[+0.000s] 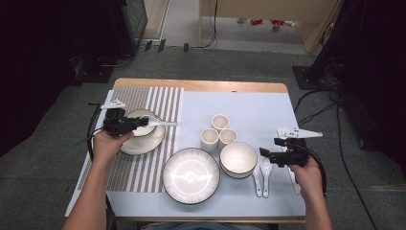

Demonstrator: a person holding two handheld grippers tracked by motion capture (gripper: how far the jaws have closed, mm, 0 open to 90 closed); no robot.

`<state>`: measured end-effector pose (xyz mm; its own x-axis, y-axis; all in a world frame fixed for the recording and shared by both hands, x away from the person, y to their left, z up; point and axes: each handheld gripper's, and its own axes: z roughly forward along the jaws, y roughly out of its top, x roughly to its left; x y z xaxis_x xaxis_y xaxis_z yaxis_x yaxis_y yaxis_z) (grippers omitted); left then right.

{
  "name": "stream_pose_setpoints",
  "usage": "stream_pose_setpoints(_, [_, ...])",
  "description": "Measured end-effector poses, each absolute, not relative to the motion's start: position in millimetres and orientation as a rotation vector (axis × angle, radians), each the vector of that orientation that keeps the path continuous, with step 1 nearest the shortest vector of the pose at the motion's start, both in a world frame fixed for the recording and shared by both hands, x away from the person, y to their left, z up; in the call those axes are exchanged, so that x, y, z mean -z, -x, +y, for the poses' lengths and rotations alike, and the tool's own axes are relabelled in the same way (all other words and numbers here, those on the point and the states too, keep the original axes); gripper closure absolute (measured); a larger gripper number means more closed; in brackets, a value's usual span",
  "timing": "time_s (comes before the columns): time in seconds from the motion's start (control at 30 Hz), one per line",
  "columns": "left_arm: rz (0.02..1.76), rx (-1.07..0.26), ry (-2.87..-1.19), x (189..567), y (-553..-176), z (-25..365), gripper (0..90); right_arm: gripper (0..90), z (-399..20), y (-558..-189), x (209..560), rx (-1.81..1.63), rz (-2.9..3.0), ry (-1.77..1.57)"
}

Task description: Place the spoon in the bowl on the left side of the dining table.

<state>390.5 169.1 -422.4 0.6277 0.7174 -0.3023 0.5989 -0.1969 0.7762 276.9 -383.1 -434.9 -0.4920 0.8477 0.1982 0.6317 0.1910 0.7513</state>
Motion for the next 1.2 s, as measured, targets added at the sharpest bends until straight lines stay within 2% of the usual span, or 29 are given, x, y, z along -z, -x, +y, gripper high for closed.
stream_pose_setpoints(0.53, [1.061,-0.177,-1.905,423.8,-391.1,170.2,82.6,19.4,-388.0,-277.4,439.1,-1.191,2.191,-1.445])
stream_pose_setpoints(1.2, [1.087,-0.131,-1.898,428.7,-391.9,179.1,82.2,19.4,-395.9,-279.6,450.9,-1.158,2.191,-1.498])
